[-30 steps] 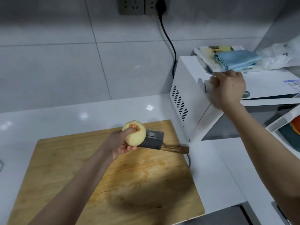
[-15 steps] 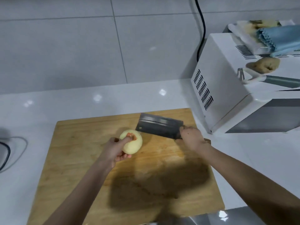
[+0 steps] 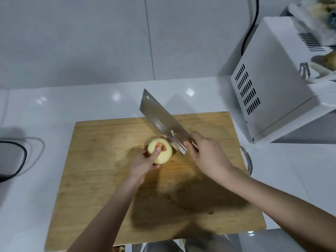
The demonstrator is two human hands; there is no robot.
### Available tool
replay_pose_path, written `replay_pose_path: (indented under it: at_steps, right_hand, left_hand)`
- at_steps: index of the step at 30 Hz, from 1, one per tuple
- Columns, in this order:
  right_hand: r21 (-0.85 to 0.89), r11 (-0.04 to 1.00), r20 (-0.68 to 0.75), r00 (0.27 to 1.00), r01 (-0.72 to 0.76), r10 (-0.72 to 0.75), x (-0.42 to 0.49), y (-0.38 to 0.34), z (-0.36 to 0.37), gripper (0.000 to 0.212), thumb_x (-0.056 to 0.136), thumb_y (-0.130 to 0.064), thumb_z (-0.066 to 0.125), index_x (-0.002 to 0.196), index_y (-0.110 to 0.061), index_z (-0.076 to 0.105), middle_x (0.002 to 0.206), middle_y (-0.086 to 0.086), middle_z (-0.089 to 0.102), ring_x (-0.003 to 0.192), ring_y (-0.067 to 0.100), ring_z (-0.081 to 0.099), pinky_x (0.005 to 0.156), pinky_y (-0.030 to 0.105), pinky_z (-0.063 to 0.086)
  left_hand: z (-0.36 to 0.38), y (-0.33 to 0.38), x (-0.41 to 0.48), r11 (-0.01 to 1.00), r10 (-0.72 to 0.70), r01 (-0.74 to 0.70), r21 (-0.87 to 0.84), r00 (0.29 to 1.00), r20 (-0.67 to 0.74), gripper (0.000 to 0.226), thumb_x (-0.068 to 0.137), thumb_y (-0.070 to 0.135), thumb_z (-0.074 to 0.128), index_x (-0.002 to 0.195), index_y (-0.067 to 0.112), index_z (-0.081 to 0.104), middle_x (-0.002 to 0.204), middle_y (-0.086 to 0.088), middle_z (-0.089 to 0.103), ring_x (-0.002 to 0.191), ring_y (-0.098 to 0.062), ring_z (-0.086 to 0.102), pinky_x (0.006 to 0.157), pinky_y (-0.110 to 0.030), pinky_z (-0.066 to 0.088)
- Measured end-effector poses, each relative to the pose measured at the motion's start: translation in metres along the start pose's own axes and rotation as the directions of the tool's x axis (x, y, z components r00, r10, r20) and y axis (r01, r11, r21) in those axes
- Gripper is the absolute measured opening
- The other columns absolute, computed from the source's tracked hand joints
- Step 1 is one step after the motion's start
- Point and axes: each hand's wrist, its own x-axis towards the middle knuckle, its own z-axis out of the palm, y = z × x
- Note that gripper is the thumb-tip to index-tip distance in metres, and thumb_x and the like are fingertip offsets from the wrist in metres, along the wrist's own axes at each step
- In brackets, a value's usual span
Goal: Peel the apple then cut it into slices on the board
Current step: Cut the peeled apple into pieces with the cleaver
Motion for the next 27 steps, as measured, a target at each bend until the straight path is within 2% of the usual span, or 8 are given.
replay_pose_path:
  at_steps: [4, 9, 13, 16, 19, 24, 27]
  right_hand:
    - [-0.15, 0.988, 0.023, 0.999, 0.05, -0.047, -0.004, -0.016, 0.011, 0.024, 0.098, -0.03, 0.037, 0.109, -0.014, 0.051, 0.079, 0.006, 0.066, 0.068, 0.027, 0.063, 0.049, 0.029, 0.029]
    - [-0.184, 0.981, 0.089, 0.995, 0.068, -0.052, -0.006, -0.022, 0.018, 0.025, 0.099, -0.031, 0.034, 0.108, -0.015, 0.05, 0.081, 0.003, 0.066, 0.066, 0.022, 0.063, 0.053, 0.031, 0.047]
    - [-0.185, 0.981, 0.102, 0.994, 0.052, -0.033, -0.004, -0.023, 0.016, 0.025, 0.099, -0.031, 0.033, 0.107, -0.015, 0.049, 0.079, 0.003, 0.066, 0.065, 0.023, 0.063, 0.055, 0.034, 0.05]
    - [-0.207, 0.976, 0.125, 0.991, 0.063, -0.038, -0.004, -0.024, 0.015, 0.024, 0.099, -0.03, 0.033, 0.109, -0.015, 0.048, 0.079, 0.002, 0.064, 0.065, 0.022, 0.062, 0.052, 0.03, 0.046]
    - [-0.233, 0.971, 0.14, 0.99, 0.063, -0.03, -0.005, -0.026, 0.017, 0.023, 0.1, -0.031, 0.033, 0.108, -0.015, 0.047, 0.074, -0.002, 0.056, 0.062, 0.02, 0.057, 0.051, 0.027, 0.038]
    - [-0.266, 0.964, 0.21, 0.977, 0.026, 0.031, 0.003, -0.03, 0.022, 0.02, 0.1, -0.025, 0.034, 0.107, -0.013, 0.047, 0.083, 0.004, 0.064, 0.07, 0.024, 0.063, 0.056, 0.033, 0.048]
    - [-0.305, 0.952, 0.243, 0.969, 0.033, 0.044, 0.008, -0.032, 0.022, 0.018, 0.099, -0.021, 0.035, 0.109, -0.012, 0.047, 0.086, 0.005, 0.064, 0.071, 0.024, 0.061, 0.055, 0.03, 0.043]
  left_hand:
    - [-0.002, -0.009, 0.001, 0.998, 0.058, -0.058, 0.014, 0.997, -0.055, 0.053, 0.079, 0.036, 0.069, 0.112, -0.004, 0.057, 0.104, -0.014, 0.065, 0.088, -0.017, 0.066, 0.059, -0.021, 0.058]
    - [0.001, -0.011, 0.0, 0.996, 0.085, -0.086, -0.009, 0.992, -0.089, 0.039, 0.08, 0.032, 0.068, 0.105, 0.004, 0.056, 0.092, -0.004, 0.063, 0.084, -0.017, 0.065, 0.066, -0.027, 0.059]
    - [0.001, -0.011, 0.001, 0.996, 0.081, -0.084, -0.022, 0.992, -0.096, 0.033, 0.08, 0.033, 0.069, 0.098, 0.009, 0.055, 0.085, 0.002, 0.061, 0.08, -0.014, 0.064, 0.07, -0.033, 0.059]
    - [0.001, -0.012, 0.002, 0.994, 0.108, -0.107, 0.011, 0.989, -0.097, 0.031, 0.081, 0.034, 0.069, 0.097, 0.011, 0.054, 0.084, 0.004, 0.061, 0.078, -0.011, 0.064, 0.061, -0.023, 0.058]
    - [0.0, -0.014, 0.005, 0.994, 0.104, -0.1, 0.047, 0.99, -0.096, 0.035, 0.08, 0.037, 0.069, 0.098, 0.011, 0.054, 0.086, 0.002, 0.062, 0.079, -0.014, 0.065, 0.059, -0.022, 0.057]
    - [-0.002, -0.014, 0.008, 0.995, 0.063, -0.056, 0.085, 0.994, -0.084, 0.044, 0.079, 0.038, 0.07, 0.105, 0.005, 0.056, 0.098, -0.008, 0.065, 0.084, -0.02, 0.066, 0.065, -0.029, 0.058]
    - [-0.003, -0.011, 0.009, 0.993, 0.048, -0.038, 0.114, 0.995, -0.082, 0.044, 0.08, 0.037, 0.069, 0.106, 0.004, 0.055, 0.095, -0.006, 0.063, 0.08, -0.016, 0.065, 0.058, -0.022, 0.057]
